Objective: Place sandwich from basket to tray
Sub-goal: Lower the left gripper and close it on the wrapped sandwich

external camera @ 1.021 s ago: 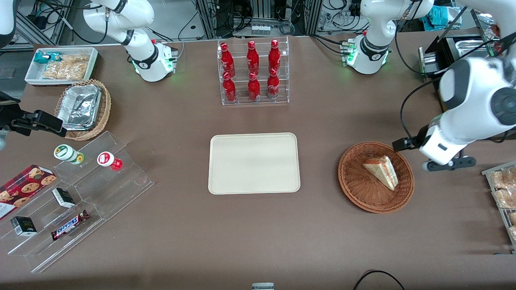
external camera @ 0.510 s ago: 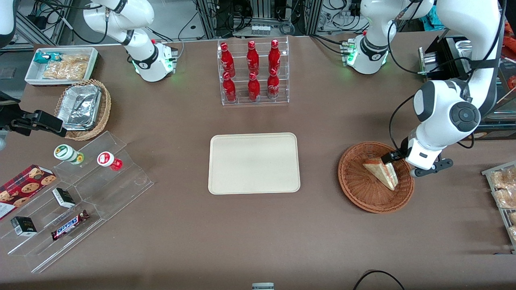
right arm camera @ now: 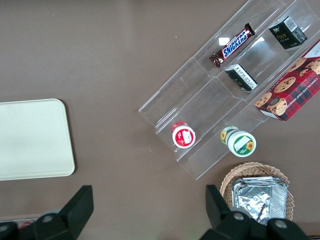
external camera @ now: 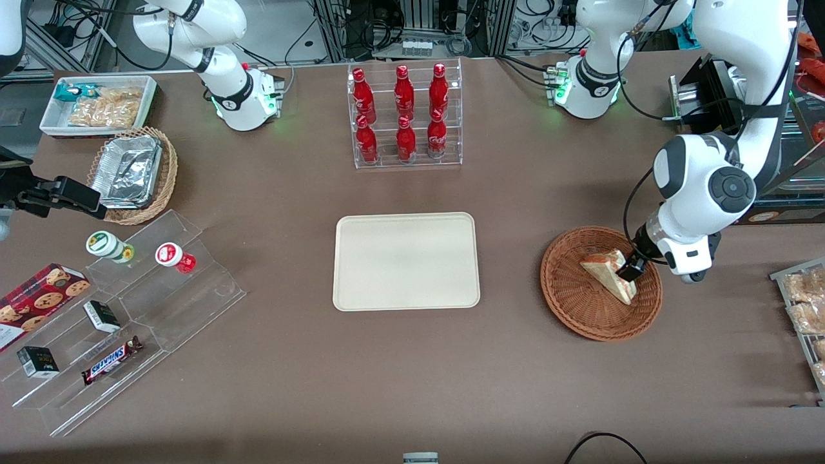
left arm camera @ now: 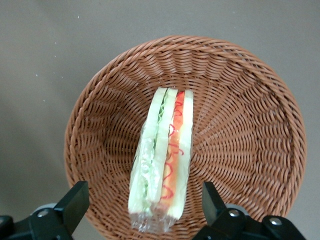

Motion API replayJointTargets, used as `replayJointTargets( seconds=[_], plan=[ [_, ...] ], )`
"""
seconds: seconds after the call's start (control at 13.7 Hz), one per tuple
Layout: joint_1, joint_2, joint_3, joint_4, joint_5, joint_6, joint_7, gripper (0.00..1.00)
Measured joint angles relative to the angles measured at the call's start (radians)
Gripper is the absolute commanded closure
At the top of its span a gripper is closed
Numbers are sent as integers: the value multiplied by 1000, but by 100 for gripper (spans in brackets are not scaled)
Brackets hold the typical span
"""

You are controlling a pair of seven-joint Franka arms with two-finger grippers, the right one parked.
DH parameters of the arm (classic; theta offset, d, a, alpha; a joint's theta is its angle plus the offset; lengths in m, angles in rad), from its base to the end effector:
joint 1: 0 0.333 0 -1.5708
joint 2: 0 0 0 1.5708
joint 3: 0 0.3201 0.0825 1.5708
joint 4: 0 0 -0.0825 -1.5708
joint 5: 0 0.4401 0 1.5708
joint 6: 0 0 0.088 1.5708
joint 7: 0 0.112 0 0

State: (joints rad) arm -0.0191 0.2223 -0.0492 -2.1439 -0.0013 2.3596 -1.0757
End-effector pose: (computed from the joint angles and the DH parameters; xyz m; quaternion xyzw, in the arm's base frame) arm 0.6039 -0.0414 0.2581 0.8753 0.4836 -0.0058 0.0032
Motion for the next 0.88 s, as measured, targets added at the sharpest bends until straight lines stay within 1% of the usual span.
replayJointTargets(
  seconds=[0.36, 0.44, 0.51, 0.66, 0.8, 0.88],
  plan=[
    [-4, 91, -6, 60, 0, 3, -30, 0],
    [-5, 107, -7, 72, 0, 3, -31, 2],
    [-5, 118, -7, 81, 0, 3, -31, 12],
    [-5, 129, -8, 85, 0, 3, -31, 44],
    [-5, 141, -9, 85, 0, 2, -31, 80],
    [-5, 145, -10, 85, 0, 2, -31, 87]
  ],
)
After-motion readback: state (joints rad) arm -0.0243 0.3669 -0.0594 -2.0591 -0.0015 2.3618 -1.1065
